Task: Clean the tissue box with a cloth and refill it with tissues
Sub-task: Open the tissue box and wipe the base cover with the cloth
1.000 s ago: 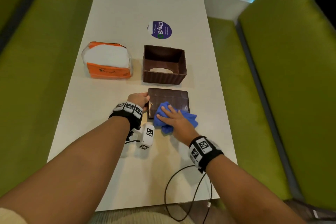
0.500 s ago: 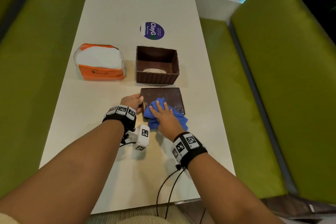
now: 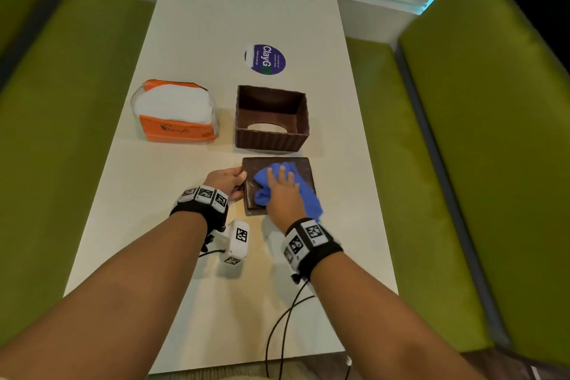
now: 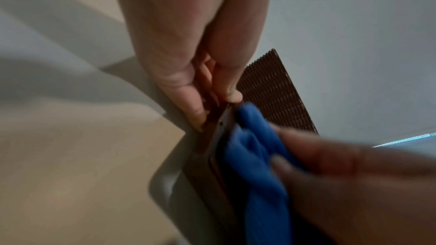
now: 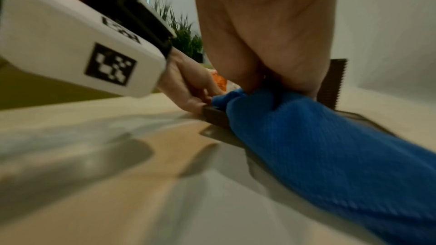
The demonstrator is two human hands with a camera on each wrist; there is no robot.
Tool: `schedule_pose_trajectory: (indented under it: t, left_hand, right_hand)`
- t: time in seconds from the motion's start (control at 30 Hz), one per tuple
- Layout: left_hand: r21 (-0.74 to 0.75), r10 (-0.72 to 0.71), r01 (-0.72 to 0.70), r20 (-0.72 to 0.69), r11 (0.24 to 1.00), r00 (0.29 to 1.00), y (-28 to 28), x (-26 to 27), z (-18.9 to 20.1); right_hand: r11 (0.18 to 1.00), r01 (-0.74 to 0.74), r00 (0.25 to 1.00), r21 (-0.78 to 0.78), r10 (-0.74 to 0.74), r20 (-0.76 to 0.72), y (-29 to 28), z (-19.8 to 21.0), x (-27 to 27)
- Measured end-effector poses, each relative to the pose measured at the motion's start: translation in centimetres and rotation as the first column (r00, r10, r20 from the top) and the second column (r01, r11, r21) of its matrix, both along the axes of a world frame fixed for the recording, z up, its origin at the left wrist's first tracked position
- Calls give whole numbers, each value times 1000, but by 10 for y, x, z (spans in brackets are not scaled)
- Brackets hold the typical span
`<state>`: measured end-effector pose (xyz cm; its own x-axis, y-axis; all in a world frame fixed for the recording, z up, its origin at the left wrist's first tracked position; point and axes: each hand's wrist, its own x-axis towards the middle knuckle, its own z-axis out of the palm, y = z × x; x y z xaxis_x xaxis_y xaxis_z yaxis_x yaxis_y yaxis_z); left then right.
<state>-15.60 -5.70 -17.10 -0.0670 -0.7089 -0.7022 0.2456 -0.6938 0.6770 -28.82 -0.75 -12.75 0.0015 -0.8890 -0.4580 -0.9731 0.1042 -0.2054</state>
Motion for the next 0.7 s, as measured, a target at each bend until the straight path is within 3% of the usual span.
schedule_pose_trajectory:
  t: [0.13, 0.27, 0.5, 0.6, 0.7]
  left_hand:
    - [-30, -69, 67, -82, 997, 994, -1, 3, 6]
    - [-9, -36, 35, -98, 999, 994, -1, 3, 5]
    - [12, -52, 54, -143, 998, 988, -3, 6, 2]
    - [16, -47, 50, -144, 999, 988, -2, 6, 2]
    - [21, -26, 29, -149, 999, 989, -2, 6, 5]
  right_hand:
    - [998, -43, 992, -43, 48, 119, -14, -4, 13]
    - [990, -20, 997, -139, 30, 66, -24, -12, -13]
    - [956, 265, 961, -124, -252, 111, -39, -20, -56]
    - [927, 344, 939, -151, -344, 31, -34, -19, -40]
    - [948, 264, 964, -178, -258, 58, -23, -16, 0]
